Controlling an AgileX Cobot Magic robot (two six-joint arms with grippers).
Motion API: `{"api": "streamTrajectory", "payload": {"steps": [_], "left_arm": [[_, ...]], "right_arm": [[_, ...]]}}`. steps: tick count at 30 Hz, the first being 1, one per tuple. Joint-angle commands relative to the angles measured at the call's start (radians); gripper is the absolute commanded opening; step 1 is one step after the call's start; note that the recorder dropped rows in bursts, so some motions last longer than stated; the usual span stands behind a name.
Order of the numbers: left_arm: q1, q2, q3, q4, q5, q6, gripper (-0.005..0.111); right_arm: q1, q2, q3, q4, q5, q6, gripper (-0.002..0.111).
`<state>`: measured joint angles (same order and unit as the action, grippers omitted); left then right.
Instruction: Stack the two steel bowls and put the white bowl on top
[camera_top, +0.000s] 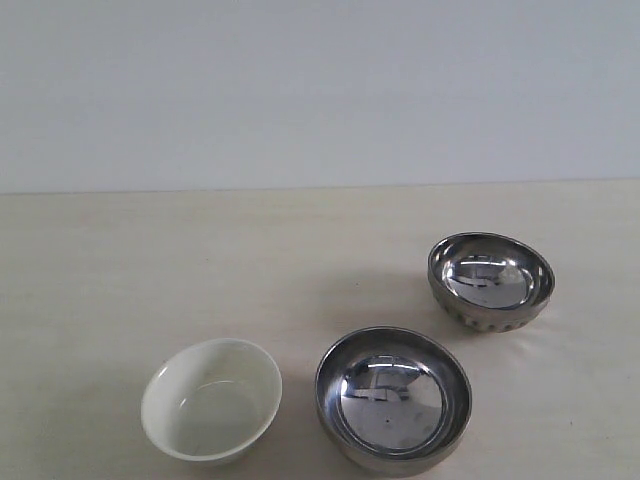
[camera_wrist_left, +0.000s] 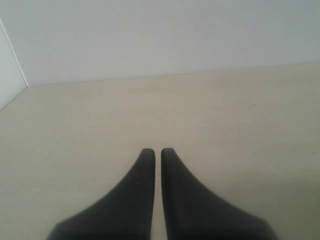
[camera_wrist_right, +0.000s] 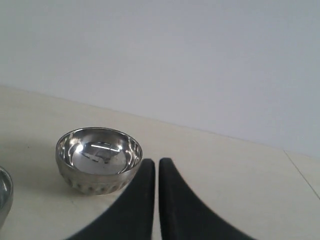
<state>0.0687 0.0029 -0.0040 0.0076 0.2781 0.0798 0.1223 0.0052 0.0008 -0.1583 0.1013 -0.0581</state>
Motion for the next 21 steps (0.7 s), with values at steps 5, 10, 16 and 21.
{"api": "streamTrajectory", "payload": {"steps": [5,10,16,21], "left_arm": [[0.005,-0.003,0.004,-0.008,0.0,0.004,0.004],[0.005,-0.003,0.004,-0.008,0.0,0.004,0.004],[0.005,-0.003,0.004,-0.008,0.0,0.004,0.004],[0.005,-0.003,0.004,-0.008,0.0,0.004,0.004]], "right_arm": [[-0.003,-0.005,-0.001,-0.007,-0.316,0.036,0.0],[-0.003,-0.005,-0.001,-0.004,-0.61,0.42,0.0],[-0.003,-0.005,-0.115,-0.012,-0.465,0.454,0.0],[-0.003,0.029,-0.315,-0.024,-0.192,0.452,0.0]]}}
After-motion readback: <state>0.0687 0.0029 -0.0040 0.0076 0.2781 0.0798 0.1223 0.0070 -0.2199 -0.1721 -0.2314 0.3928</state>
